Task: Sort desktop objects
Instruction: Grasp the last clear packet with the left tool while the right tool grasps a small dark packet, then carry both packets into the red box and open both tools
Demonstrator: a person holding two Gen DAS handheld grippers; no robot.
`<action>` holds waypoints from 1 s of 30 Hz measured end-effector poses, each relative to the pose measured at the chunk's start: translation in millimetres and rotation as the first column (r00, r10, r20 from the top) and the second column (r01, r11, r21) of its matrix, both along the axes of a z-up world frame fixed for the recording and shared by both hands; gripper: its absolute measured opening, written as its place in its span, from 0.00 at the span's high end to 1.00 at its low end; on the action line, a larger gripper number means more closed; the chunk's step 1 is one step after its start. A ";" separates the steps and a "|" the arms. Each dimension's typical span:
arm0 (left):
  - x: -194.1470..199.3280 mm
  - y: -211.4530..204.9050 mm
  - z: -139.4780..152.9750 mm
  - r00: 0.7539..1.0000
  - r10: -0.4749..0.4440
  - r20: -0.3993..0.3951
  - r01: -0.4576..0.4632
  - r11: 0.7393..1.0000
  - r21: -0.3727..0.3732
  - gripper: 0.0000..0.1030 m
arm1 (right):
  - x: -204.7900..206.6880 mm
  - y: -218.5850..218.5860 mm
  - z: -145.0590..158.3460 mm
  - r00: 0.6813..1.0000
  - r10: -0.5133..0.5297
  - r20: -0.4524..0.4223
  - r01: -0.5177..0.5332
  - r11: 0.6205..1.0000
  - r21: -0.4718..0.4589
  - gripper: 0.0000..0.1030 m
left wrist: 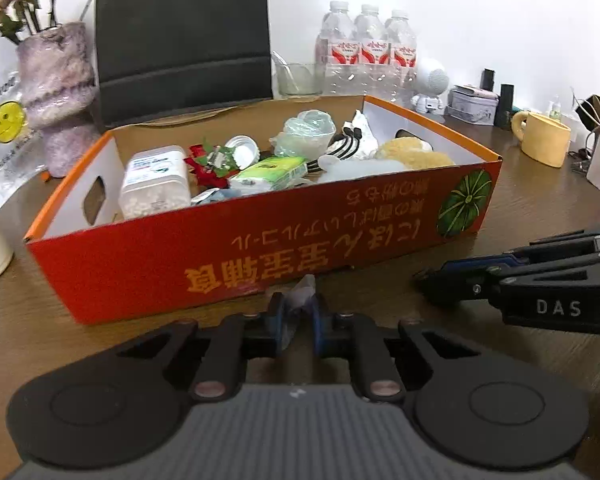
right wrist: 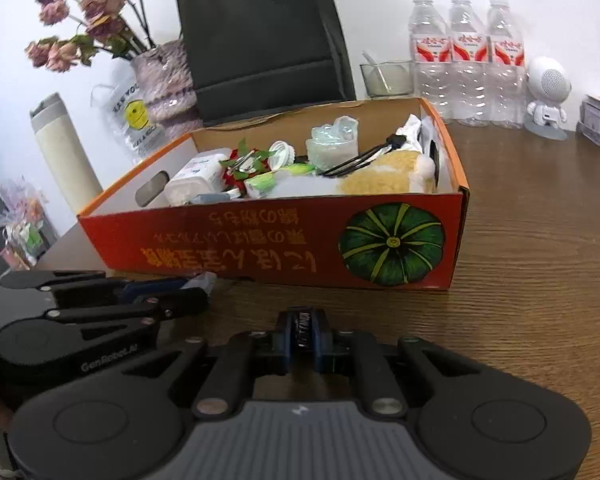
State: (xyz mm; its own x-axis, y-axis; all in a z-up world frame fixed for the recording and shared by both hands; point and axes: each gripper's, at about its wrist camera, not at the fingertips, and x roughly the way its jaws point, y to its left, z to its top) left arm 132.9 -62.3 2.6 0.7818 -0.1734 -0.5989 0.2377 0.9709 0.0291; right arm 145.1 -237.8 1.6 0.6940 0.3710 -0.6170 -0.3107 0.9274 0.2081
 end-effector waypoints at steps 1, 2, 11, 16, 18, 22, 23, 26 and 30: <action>-4.3 1.0 0.5 1.000 0.004 0.001 -0.004 1.000 -0.011 0.89 | -1.4 2.5 -0.4 1.000 0.011 0.011 -0.011 1.000 -0.015 0.90; -9.7 1.5 1.7 1.000 0.011 0.000 -0.011 1.000 -0.021 0.89 | -2.5 4.8 -1.0 1.000 0.019 0.021 -0.018 1.000 -0.026 0.90; -78.1 23.9 40.7 0.989 0.098 0.110 -0.087 0.990 -0.107 0.90 | -15.8 21.1 5.3 0.996 0.010 0.083 -0.001 0.995 -0.103 0.93; -115.1 32.9 57.9 0.972 0.132 0.193 -0.111 0.987 -0.114 0.90 | -54.5 18.1 25.2 0.991 -0.051 0.127 0.059 0.997 -0.053 0.93; -128.2 37.1 62.1 0.966 0.145 0.214 -0.120 0.985 -0.123 0.90 | -76.3 19.7 35.3 0.986 -0.065 0.156 0.076 0.995 -0.063 0.93; -155.1 41.0 69.0 0.953 0.183 0.243 -0.144 0.975 -0.172 0.89 | -116.0 21.8 54.7 0.972 -0.096 0.214 0.110 0.993 -0.051 0.93; -162.7 42.5 69.8 0.948 0.189 0.255 -0.145 0.973 -0.181 0.89 | -126.9 24.0 58.4 0.967 -0.101 0.232 0.117 0.992 -0.057 0.93; -187.4 39.5 71.3 0.936 0.198 0.291 -0.148 0.972 -0.184 0.89 | -156.9 27.5 65.8 0.956 -0.110 0.271 0.128 0.991 -0.049 0.93; -218.6 38.3 70.0 0.928 0.206 0.311 -0.149 0.969 -0.198 0.89 | -197.2 30.3 69.9 0.938 -0.111 0.330 0.126 0.992 -0.027 0.93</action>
